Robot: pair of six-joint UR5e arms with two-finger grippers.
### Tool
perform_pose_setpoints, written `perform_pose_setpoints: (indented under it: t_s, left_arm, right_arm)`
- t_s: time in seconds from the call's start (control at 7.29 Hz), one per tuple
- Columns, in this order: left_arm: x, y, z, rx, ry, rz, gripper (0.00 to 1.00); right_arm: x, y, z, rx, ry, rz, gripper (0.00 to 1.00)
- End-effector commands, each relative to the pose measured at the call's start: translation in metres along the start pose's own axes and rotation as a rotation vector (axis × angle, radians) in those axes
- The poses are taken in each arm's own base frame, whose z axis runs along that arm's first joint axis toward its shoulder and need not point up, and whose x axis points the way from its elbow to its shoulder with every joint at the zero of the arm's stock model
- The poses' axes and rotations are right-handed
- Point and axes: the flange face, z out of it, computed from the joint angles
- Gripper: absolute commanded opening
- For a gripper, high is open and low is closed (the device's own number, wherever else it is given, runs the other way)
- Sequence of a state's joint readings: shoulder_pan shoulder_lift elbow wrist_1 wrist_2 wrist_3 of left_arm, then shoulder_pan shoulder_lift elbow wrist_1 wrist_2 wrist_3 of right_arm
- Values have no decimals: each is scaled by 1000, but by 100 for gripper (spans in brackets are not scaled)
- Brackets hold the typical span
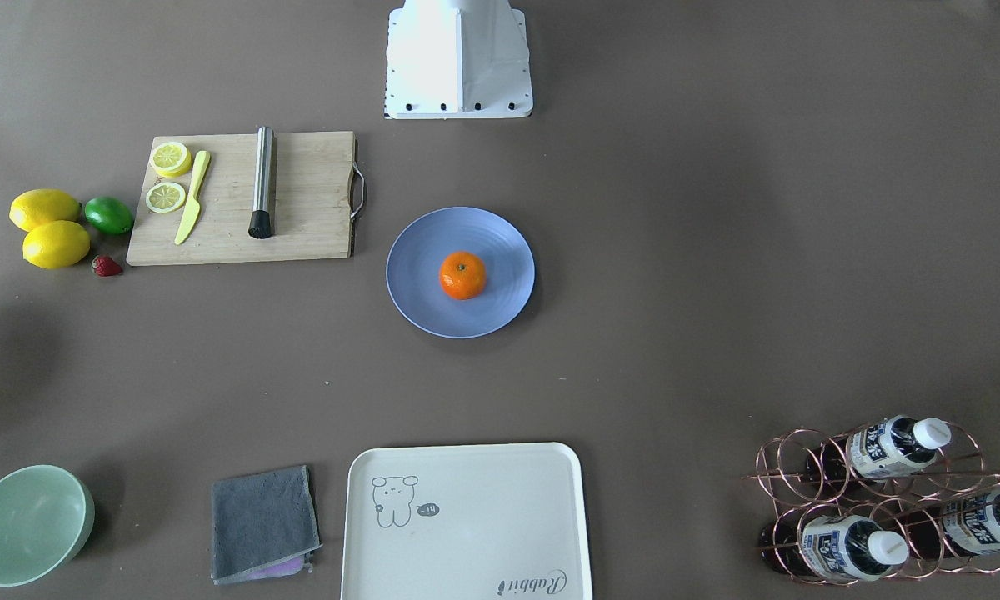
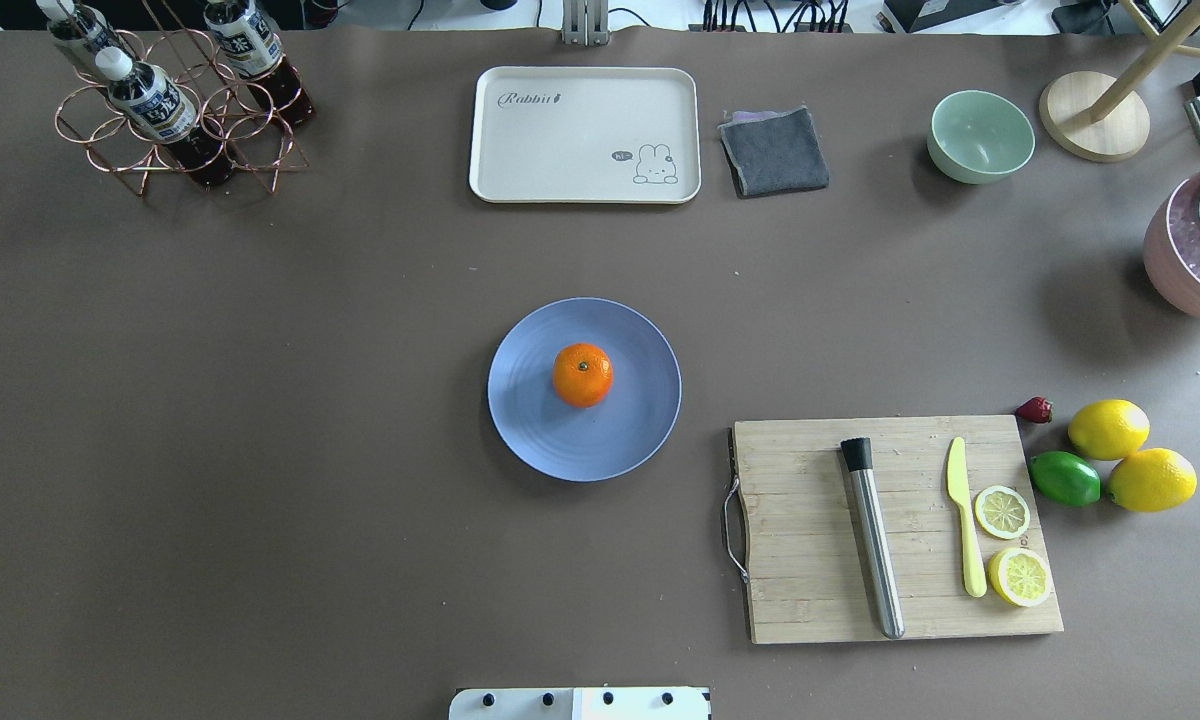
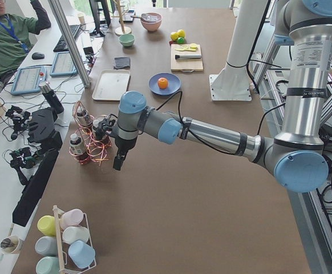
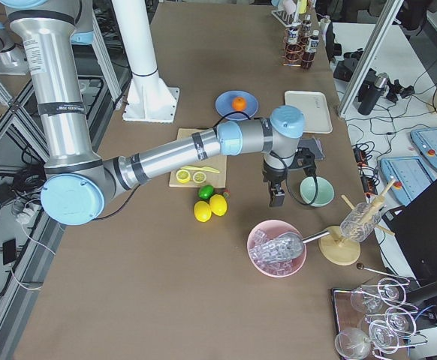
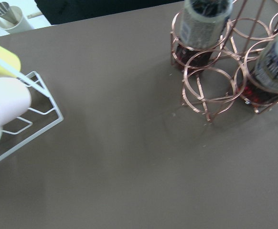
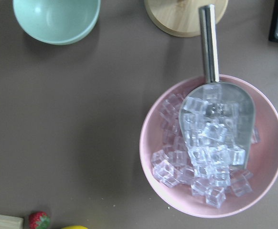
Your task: Pick orange to plate
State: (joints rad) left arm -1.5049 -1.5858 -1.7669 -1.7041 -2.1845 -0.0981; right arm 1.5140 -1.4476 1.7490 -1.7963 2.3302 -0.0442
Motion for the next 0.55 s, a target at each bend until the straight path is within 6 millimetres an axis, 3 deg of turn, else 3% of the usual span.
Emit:
perform_pose_setpoints:
  t_s: [0.0, 0.14, 0.41]
  left_arm:
    - [-32, 34, 16, -57, -7, -24, 98]
    - [-34, 36, 18, -62, -6, -28, 98]
    - [-37, 41, 22, -70, -6, -34, 98]
  right_arm:
    - [86, 50, 6, -14, -13, 82, 100]
    - [95, 64, 7, -14, -14, 105, 100]
    - [98, 69, 10, -20, -13, 114, 100]
